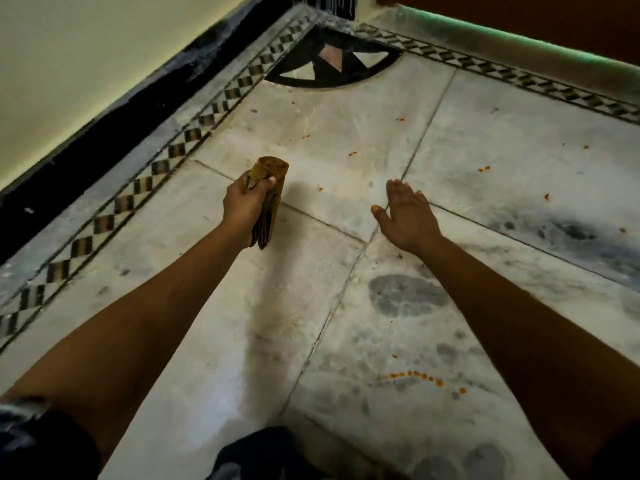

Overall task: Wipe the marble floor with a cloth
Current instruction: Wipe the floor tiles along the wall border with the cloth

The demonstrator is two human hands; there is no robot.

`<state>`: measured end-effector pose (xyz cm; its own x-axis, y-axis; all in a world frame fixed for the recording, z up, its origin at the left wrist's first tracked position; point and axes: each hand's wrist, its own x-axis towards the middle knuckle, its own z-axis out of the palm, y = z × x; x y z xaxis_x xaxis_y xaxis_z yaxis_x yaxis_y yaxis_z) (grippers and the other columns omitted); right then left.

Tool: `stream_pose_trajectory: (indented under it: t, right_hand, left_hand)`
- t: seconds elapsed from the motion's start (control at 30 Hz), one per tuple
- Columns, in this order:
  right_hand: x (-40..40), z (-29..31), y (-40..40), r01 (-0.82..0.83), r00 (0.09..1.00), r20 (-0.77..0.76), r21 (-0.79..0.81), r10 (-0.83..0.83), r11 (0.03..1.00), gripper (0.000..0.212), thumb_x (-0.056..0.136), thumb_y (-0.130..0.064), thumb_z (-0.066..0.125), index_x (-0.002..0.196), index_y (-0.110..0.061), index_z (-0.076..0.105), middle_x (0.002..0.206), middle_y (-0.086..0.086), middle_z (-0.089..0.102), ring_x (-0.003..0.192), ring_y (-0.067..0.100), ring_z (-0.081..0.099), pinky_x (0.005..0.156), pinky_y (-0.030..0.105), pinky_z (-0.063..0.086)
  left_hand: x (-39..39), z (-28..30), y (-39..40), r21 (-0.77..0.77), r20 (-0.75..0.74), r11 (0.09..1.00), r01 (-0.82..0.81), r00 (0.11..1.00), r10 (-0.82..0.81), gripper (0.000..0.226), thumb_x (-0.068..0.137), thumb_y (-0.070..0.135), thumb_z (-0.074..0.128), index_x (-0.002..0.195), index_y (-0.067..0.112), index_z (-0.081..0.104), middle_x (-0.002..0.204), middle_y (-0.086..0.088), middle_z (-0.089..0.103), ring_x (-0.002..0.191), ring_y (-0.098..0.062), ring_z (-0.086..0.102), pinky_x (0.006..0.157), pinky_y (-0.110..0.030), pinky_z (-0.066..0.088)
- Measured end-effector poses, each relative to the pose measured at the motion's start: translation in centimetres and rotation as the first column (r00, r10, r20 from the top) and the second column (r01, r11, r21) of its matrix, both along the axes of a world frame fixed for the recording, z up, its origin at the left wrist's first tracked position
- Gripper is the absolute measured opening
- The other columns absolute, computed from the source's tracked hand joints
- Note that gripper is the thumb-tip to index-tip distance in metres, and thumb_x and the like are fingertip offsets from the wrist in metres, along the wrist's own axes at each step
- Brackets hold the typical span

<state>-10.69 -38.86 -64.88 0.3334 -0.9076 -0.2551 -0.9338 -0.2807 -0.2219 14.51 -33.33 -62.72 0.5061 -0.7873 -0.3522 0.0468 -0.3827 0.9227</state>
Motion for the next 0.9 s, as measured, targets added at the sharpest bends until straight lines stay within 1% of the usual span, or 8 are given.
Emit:
stream_pose_trajectory:
  t: [0.13,0.23,0.3,0.37,0.4,0.63,0.8,0.9]
  right_hand:
    - [1.7,-3.0,-1.4,-0.051,0.995,-0.082,-0.024,0.049,0.998,0.063,0.101,-0.04,0.024,0.149,-0.007,-0.001,0.158,0.011,-0.004,0.146,0.02,-0.003,0.116,0.033,-0.005]
    - [3.0,-6.0,-2.4,-0.025,0.998,-0.057,-0.057,0.022,0.998,0.064,0.1,-0.039,0.025,0.149,-0.007,-0.001,0.158,0.011,-0.004,0.146,0.02,-0.004,0.115,0.034,-0.006]
    - [3.5,-7.7,-3.5,0.012,1.0,-0.01,-0.086,-0.013,0.996,0.064,0.1,-0.041,0.024,0.149,-0.006,0.001,0.158,0.012,-0.003,0.146,0.022,-0.003,0.115,0.034,-0.005]
    - [3.8,-8.8,-4.4,0.022,1.0,0.013,-0.125,-0.021,0.992,0.069,0.094,-0.045,0.017,0.149,-0.007,0.003,0.158,0.012,0.0,0.146,0.023,-0.001,0.116,0.035,-0.004]
    - [3.8,-9.5,-5.1,0.024,0.999,0.029,-0.133,-0.02,0.991,0.072,0.09,-0.046,0.014,0.149,-0.007,0.004,0.158,0.012,0.001,0.146,0.023,0.0,0.116,0.035,-0.004]
    - [2.8,-12.3,-6.6,0.095,0.993,0.091,-0.26,-0.073,0.961,0.072,0.089,-0.049,0.014,0.148,-0.008,0.016,0.156,0.013,0.014,0.145,0.025,0.012,0.116,0.038,0.004]
    - [3.1,-11.7,-6.6,0.096,0.991,0.114,-0.254,-0.069,0.962,0.071,0.09,-0.049,0.016,0.148,-0.008,0.019,0.156,0.013,0.017,0.144,0.026,0.015,0.115,0.038,0.006]
    - [3.1,-11.7,-6.4,0.104,0.989,0.129,-0.236,-0.075,0.966,0.071,0.09,-0.049,0.018,0.148,-0.008,0.021,0.155,0.013,0.02,0.144,0.026,0.017,0.115,0.038,0.008]
  left_hand:
    - [0.0,-2.0,-2.7,-0.093,0.176,0.992,0.086,0.982,-0.068,0.017,0.075,0.038,0.064,0.091,0.035,0.066,0.097,-0.001,0.068,0.099,-0.025,0.064,0.091,-0.042,0.051]
    - [-0.4,-4.3,-5.6,-0.053,0.416,0.975,0.218,0.892,-0.176,0.046,0.068,0.051,0.053,0.11,0.035,0.063,0.109,-0.003,0.067,0.106,-0.028,0.061,0.094,-0.043,0.048]
    - [-0.9,-5.8,-7.4,0.266,0.636,0.892,0.366,0.629,-0.448,0.069,0.069,0.06,0.05,0.134,0.038,0.044,0.138,-0.002,0.05,0.129,-0.029,0.042,0.109,-0.051,0.028]
    - [-1.3,-7.2,-8.3,0.527,0.648,0.729,0.437,0.348,-0.678,0.082,0.073,0.072,0.051,0.144,0.045,0.02,0.157,0.0,0.017,0.144,-0.027,0.009,0.112,-0.057,0.001]
    - [-1.5,-8.0,-8.8,0.578,0.62,0.68,0.452,0.299,-0.725,0.085,0.074,0.076,0.047,0.145,0.046,0.012,0.159,0.0,0.005,0.145,-0.026,-0.003,0.11,-0.058,-0.007]
    - [-3.6,-11.8,-12.5,0.545,0.765,0.772,0.328,0.183,-0.618,0.068,0.087,0.07,0.025,0.146,0.045,0.005,0.159,0.001,-0.007,0.145,-0.023,-0.008,0.109,-0.058,-0.008]
    - [-2.8,-10.8,-17.8,0.581,0.732,0.738,0.342,0.175,-0.658,0.065,0.089,0.067,0.023,0.146,0.044,0.004,0.159,0.0,-0.008,0.145,-0.024,-0.009,0.109,-0.059,-0.008]
    - [-3.6,-11.3,-14.2,0.567,0.767,0.719,0.403,0.059,-0.639,0.066,0.088,0.068,0.017,0.147,0.042,0.002,0.159,0.0,-0.003,0.146,-0.024,-0.003,0.111,-0.057,-0.006]
